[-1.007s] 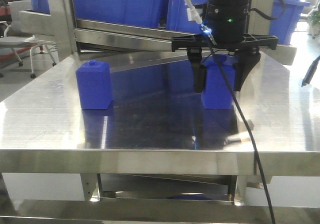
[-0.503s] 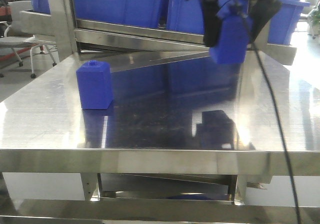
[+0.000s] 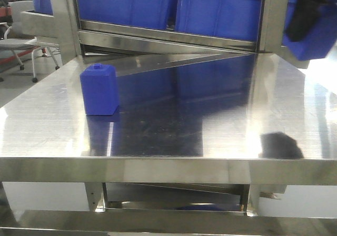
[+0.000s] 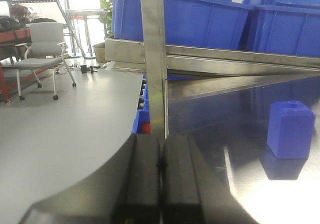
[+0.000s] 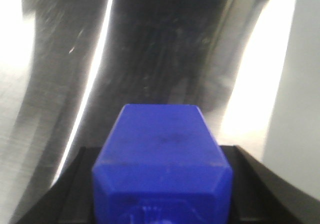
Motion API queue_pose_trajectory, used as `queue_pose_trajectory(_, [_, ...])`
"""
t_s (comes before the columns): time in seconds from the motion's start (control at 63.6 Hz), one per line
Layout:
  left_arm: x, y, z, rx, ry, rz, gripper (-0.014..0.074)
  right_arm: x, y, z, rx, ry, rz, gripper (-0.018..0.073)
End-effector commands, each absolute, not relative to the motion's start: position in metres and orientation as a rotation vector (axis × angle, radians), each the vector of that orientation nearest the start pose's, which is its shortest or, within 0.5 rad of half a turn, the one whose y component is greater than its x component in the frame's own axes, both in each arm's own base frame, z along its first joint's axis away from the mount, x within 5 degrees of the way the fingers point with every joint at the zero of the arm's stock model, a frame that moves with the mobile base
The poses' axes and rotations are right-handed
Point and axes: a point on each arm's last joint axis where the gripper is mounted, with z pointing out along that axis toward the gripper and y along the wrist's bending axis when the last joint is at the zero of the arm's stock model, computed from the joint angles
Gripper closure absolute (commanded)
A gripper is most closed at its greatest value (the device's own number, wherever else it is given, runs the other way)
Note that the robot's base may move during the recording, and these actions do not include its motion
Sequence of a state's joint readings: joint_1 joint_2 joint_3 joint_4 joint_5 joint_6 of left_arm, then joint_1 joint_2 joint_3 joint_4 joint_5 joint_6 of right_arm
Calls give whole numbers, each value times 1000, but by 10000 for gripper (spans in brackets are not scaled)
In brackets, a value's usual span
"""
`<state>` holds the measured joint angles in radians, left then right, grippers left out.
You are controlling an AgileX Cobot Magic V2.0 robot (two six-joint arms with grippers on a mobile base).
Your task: Pick and sort blue part to right shelf
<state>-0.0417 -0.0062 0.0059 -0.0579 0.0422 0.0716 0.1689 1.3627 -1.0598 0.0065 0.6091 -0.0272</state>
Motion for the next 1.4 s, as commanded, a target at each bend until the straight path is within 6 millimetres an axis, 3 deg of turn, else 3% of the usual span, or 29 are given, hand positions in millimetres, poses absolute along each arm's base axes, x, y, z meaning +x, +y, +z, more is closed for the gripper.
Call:
queue_pose_trajectory(0.0, [55,-2,208,26,1445,-32,462,272,31,331,-180,2161,46,177])
queue_pose_trajectory(0.236, [55,-2,208,26,1445,-32,462,222,1,331,-52,1945,-27,177])
queue_pose_trajectory(0.598, [55,-2,208,26,1445,-32,462,129,-1,319,-39,1587,-47,177])
queue_pose_trajectory(0.834, [55,-2,208,26,1445,-32,462,82,0,319,-55,1456,-70,177])
queue_pose_trajectory(1.022, [55,-2,208,26,1445,-32,462,65,0,321,-53,1400,-71,177])
queue_pose_trajectory(1.384, [55,-2,208,26,1445,-32,462,64,0,321,-53,1399,-71,177])
